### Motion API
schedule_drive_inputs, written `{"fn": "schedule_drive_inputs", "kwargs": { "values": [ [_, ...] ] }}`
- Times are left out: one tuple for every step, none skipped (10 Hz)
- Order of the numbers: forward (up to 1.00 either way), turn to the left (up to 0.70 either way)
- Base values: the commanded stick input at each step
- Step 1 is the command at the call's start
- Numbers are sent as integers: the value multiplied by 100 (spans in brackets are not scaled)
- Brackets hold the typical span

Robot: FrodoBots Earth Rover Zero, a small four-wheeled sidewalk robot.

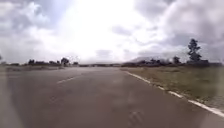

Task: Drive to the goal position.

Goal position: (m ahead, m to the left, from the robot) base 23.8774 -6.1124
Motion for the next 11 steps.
{"fn": "schedule_drive_inputs", "kwargs": {
  "values": [
    [100,0],
    [100,0],
    [100,0],
    [100,0],
    [100,0],
    [100,0],
    [100,0],
    [100,0],
    [100,0],
    [100,0],
    [100,0]
  ]
}}
